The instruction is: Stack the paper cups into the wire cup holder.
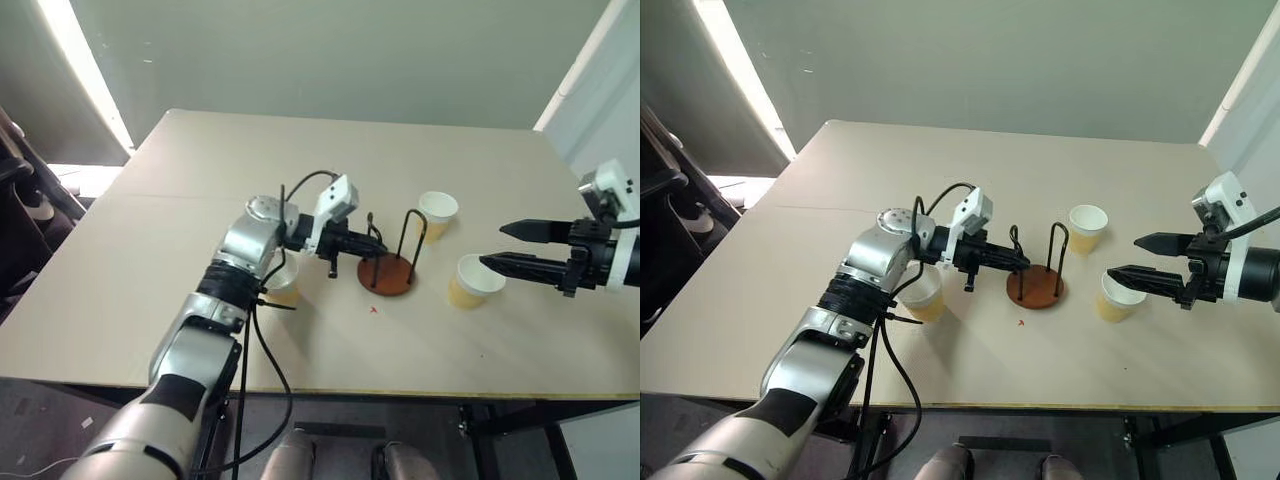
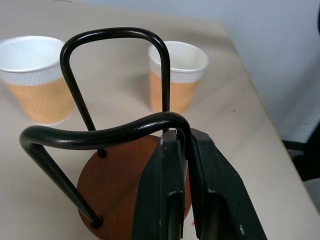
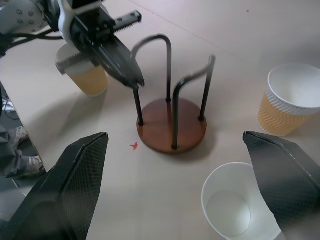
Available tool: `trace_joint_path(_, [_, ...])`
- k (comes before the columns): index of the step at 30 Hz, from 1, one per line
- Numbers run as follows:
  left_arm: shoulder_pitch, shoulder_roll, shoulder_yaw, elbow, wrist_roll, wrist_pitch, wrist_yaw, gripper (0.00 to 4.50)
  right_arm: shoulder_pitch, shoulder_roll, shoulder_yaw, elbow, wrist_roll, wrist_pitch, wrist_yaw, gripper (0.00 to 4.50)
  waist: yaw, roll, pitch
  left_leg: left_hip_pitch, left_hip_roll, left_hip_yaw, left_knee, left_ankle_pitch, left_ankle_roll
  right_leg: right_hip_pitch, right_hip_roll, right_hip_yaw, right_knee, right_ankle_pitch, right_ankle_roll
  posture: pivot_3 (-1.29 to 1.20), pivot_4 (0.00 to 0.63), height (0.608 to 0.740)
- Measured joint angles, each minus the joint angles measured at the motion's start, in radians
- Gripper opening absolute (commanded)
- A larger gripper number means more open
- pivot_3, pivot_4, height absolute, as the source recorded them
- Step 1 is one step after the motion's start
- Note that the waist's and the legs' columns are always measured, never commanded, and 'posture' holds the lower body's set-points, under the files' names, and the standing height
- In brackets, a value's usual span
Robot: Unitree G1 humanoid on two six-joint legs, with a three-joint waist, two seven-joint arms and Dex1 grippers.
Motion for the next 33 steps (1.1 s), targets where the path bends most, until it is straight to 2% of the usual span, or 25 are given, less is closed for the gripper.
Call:
trace_joint_path(8, [0.029, -0.005, -0.046, -0.042, 0.011, -0.007, -0.024, 0.02, 0.023, 0.000, -0.026, -0.032, 0.057, 0.021, -0.059, 4.50, -0.004, 0.000, 0.000, 0.001, -0.006, 0.009, 0.012, -0.010, 0.012, 0.000, -0.007, 0.019, -0.001, -0.001, 0.015, 0.00, 0.150, 0.740])
trace_joint_path(12, [0.073, 0.025, -0.088, -0.096, 0.026, 0.002, -0.037, 1.14, 0.031, 0.000, -0.037, -0.039, 0.076, 0.021, -0.069, 4.50, -0.005, 0.000, 0.000, 0.003, -0.008, 0.018, 0.013, -0.013, 0.018, 0.000, -0.012, 0.020, -0.001, -0.002, 0.018, 0.00, 0.150, 0.740])
trace_joint_path(21, [0.104, 0.048, -0.116, -0.172, 0.038, 0.059, -0.043, 4.40, 0.036, -0.030, -0.009, -0.042, 0.090, 0.006, -0.053, 4.50, -0.007, 0.000, 0.000, 0.002, -0.008, 0.021, 0.013, -0.015, 0.021, -0.001, -0.014, 0.022, -0.002, -0.003, 0.019, 0.00, 0.150, 0.740])
trace_joint_path(33, [0.118, 0.115, -0.116, -0.244, 0.023, 0.125, -0.053, 4.46, 0.022, -0.088, 0.148, -0.070, 0.067, -0.091, 0.058, 4.50, -0.009, 0.001, 0.000, 0.003, -0.008, 0.021, 0.013, -0.018, 0.026, -0.001, -0.015, 0.023, -0.002, -0.003, 0.019, 0.00, 0.150, 0.740])
